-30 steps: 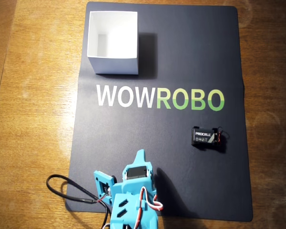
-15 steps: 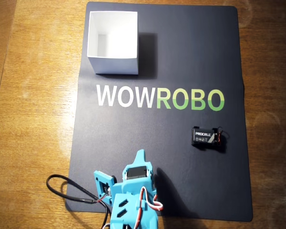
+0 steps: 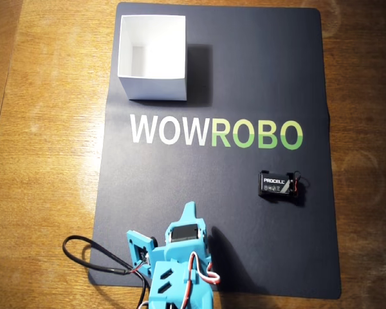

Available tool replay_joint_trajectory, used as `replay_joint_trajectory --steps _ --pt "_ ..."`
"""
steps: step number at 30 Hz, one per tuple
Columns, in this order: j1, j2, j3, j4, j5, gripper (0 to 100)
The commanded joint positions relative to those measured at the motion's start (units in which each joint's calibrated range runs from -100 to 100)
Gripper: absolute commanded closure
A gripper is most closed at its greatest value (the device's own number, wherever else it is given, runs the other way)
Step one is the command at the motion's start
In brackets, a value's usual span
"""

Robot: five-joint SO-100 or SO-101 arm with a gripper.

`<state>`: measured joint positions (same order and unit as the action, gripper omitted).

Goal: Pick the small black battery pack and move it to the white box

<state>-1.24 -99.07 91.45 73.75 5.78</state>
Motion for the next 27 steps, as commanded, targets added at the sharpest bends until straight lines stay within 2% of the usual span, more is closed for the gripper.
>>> replay_joint_trajectory --steps 1,21,27 --pt "0.36 -0.06 0.02 0.66 0.17 92" --pt "0.12 0.03 -0.16 0.49 -0.27 91" --pt "0.47 0.38 -1.79 0.49 -2.44 91"
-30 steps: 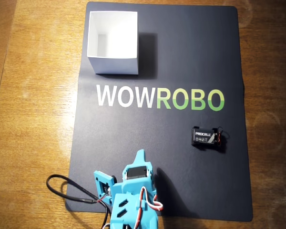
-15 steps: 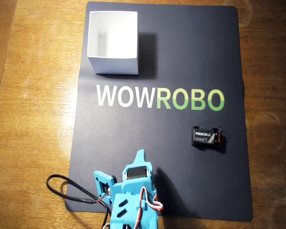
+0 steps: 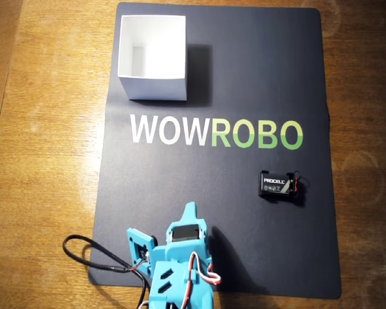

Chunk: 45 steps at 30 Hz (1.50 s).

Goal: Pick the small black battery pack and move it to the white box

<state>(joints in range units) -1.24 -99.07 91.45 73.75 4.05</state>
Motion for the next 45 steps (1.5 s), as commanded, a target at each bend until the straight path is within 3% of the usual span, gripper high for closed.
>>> replay_joint_trajectory --steps 1,6,15,23,35,45 --pt "0.47 0.65 -2.70 0.49 -0.70 91" --pt "0.47 12.48 -7.96 -4.95 -0.43 90" --pt "0.71 38.44 -25.92 -8.45 -0.43 78" --pt "14.67 55.62 -43.61 -8.54 -0.38 78" --pt "26.75 63.34 -45.33 -8.54 -0.22 78" --pt "34.61 66.67 -45.51 -9.24 11.03 78"
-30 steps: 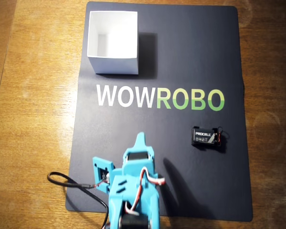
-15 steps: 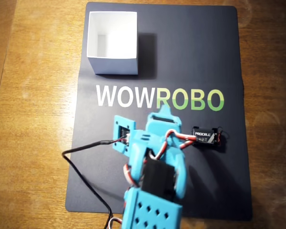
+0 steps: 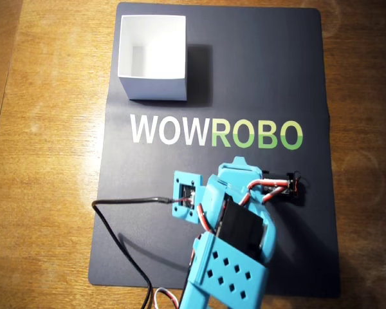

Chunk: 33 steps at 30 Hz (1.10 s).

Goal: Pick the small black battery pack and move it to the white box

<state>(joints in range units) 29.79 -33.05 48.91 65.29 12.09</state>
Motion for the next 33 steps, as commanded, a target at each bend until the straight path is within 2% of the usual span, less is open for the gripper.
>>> replay_joint_trajectory --steps 1,12,16,27,33 --pt "4.76 1.18 -3.60 -0.78 3.81 78" --pt "9.92 13.37 -21.02 -0.08 4.68 78" --pt "13.32 17.49 -24.46 -0.08 9.57 78" --pt "23.52 22.84 -25.46 -0.52 18.48 78" --pt "23.76 25.12 -25.46 -0.61 19.02 78"
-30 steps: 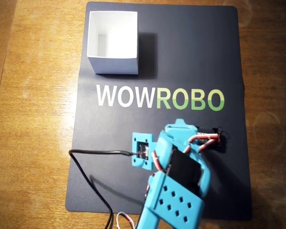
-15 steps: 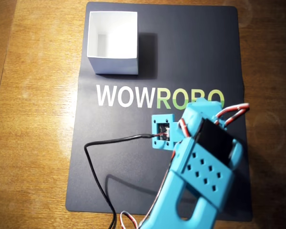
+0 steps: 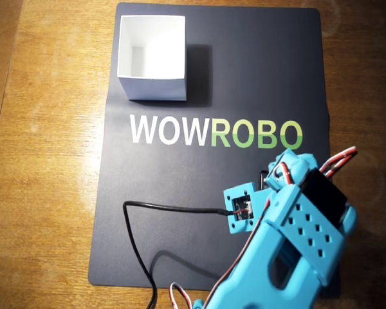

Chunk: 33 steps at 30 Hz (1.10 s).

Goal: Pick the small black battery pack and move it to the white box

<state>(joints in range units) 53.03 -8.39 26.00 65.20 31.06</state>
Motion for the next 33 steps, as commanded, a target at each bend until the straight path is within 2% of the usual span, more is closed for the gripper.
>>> replay_joint_trajectory --steps 1,7,10,12,21,33 --pt "0.29 0.98 -2.55 -0.34 0.05 78" --pt "0.40 3.70 -2.55 0.01 -0.60 78" --pt "0.64 4.66 -2.64 -0.61 -5.22 78" --pt "0.40 5.28 -2.64 -0.61 -6.36 78" --pt "-0.18 6.15 -2.64 -6.22 -6.74 78" --pt "-0.30 10.54 -3.64 -5.08 -6.74 78"
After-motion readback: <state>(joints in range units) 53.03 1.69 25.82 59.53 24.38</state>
